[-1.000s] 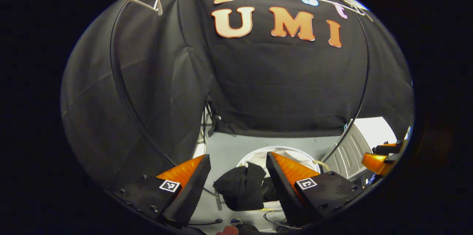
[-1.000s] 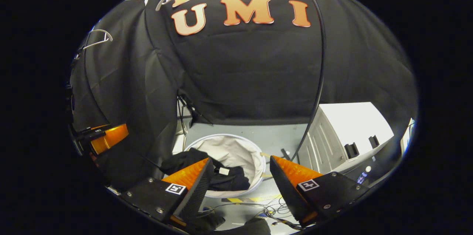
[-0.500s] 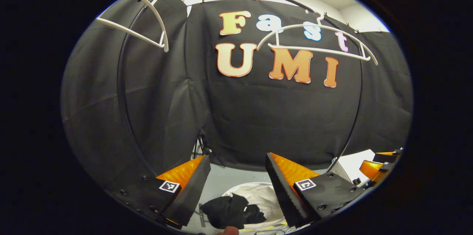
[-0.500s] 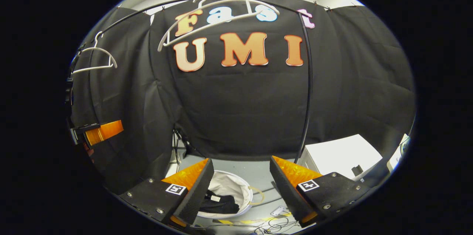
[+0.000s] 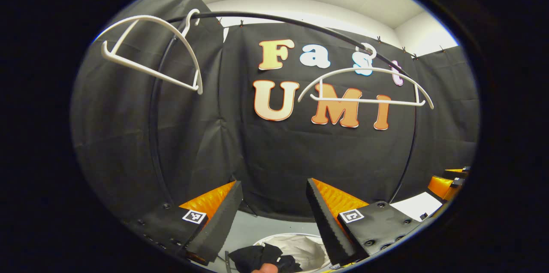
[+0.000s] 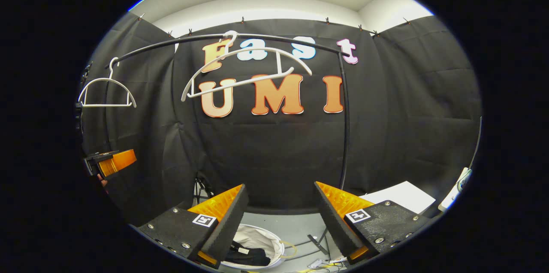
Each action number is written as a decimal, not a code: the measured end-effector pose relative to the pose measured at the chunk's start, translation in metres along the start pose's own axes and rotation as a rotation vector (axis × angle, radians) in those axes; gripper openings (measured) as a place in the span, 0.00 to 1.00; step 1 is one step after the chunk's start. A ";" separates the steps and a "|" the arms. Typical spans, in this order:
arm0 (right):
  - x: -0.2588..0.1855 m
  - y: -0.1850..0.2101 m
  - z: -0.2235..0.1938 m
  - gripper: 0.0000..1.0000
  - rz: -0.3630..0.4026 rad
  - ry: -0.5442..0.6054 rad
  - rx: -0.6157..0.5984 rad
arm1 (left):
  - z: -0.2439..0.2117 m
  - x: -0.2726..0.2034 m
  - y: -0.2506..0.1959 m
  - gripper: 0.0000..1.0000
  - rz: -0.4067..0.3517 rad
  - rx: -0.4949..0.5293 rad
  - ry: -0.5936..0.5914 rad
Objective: Grasp the clothes on the hanger with both hands and then place them into the laundry hamper below.
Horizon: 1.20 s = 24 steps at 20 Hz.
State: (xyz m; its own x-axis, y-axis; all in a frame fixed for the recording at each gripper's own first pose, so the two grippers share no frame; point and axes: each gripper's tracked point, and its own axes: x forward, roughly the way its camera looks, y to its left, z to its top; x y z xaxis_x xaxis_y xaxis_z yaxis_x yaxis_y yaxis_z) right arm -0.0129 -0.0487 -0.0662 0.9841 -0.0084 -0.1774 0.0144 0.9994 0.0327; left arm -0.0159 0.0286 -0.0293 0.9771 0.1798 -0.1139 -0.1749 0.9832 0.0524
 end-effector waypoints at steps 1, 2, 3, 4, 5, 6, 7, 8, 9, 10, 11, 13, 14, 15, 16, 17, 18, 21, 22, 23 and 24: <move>-0.003 -0.001 0.004 1.00 -0.003 -0.013 -0.004 | 0.005 0.000 -0.001 1.00 -0.003 -0.003 -0.011; -0.004 -0.002 0.008 1.00 -0.005 -0.024 -0.008 | 0.009 -0.005 -0.001 0.97 -0.006 -0.003 -0.022; -0.005 -0.003 0.010 1.00 -0.007 -0.032 -0.010 | 0.010 -0.010 0.002 0.94 -0.005 0.002 -0.033; -0.004 -0.003 0.012 1.00 -0.011 -0.041 -0.011 | 0.014 -0.012 0.002 0.94 -0.005 0.009 -0.046; -0.004 -0.004 0.014 1.00 -0.013 -0.048 -0.011 | 0.016 -0.016 0.003 0.94 -0.003 0.018 -0.056; -0.004 -0.004 0.015 0.94 -0.015 -0.048 -0.007 | 0.020 -0.017 0.003 0.94 -0.001 0.026 -0.065; -0.004 -0.004 0.015 0.94 -0.014 -0.050 0.000 | 0.021 -0.019 0.001 0.94 -0.006 0.029 -0.073; -0.003 -0.004 0.016 0.94 -0.015 -0.052 0.008 | 0.021 -0.019 0.000 0.95 -0.008 0.030 -0.077; -0.002 -0.004 0.017 0.94 -0.015 -0.054 0.014 | 0.021 -0.021 0.000 0.95 -0.010 0.031 -0.079; -0.002 -0.004 0.018 0.94 -0.017 -0.057 0.016 | 0.021 -0.022 -0.002 0.96 -0.013 0.031 -0.079; -0.002 -0.004 0.018 0.94 -0.018 -0.060 0.015 | 0.021 -0.023 0.000 0.96 -0.013 0.031 -0.079; -0.003 -0.005 0.018 0.94 -0.020 -0.060 0.011 | 0.020 -0.023 0.000 0.97 -0.019 0.027 -0.075; -0.002 -0.005 0.017 0.94 -0.021 -0.059 0.009 | 0.020 -0.023 0.000 0.98 -0.020 0.026 -0.075; -0.001 -0.004 0.015 0.94 -0.022 -0.055 0.009 | 0.019 -0.023 -0.001 0.98 -0.022 0.026 -0.073; -0.001 -0.004 0.014 0.94 -0.023 -0.054 0.010 | 0.018 -0.023 0.000 0.99 -0.021 0.027 -0.070; -0.001 -0.004 0.013 0.94 -0.023 -0.051 0.010 | 0.019 -0.024 0.000 0.99 -0.021 0.027 -0.071; 0.000 -0.003 0.012 0.94 -0.023 -0.048 0.010 | 0.019 -0.024 -0.001 1.00 -0.024 0.026 -0.071; 0.001 -0.002 0.011 0.94 -0.025 -0.044 0.010 | 0.018 -0.024 0.001 1.00 -0.021 0.019 -0.074; 0.001 -0.002 0.012 0.94 -0.024 -0.044 0.010 | 0.017 -0.025 0.001 1.00 -0.021 0.017 -0.073; 0.001 -0.001 0.012 0.94 -0.023 -0.045 0.011 | 0.017 -0.025 0.001 1.00 -0.021 0.015 -0.075; 0.002 0.000 0.012 0.94 -0.022 -0.046 0.012 | 0.017 -0.025 0.001 1.00 -0.018 0.015 -0.075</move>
State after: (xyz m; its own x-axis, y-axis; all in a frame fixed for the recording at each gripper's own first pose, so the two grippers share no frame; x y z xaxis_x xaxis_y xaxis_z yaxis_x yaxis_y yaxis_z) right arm -0.0091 -0.0495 -0.0546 0.9906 -0.0325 -0.1329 0.0382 0.9984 0.0408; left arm -0.0381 0.0248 -0.0093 0.9865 0.1584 -0.0408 -0.1555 0.9856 0.0656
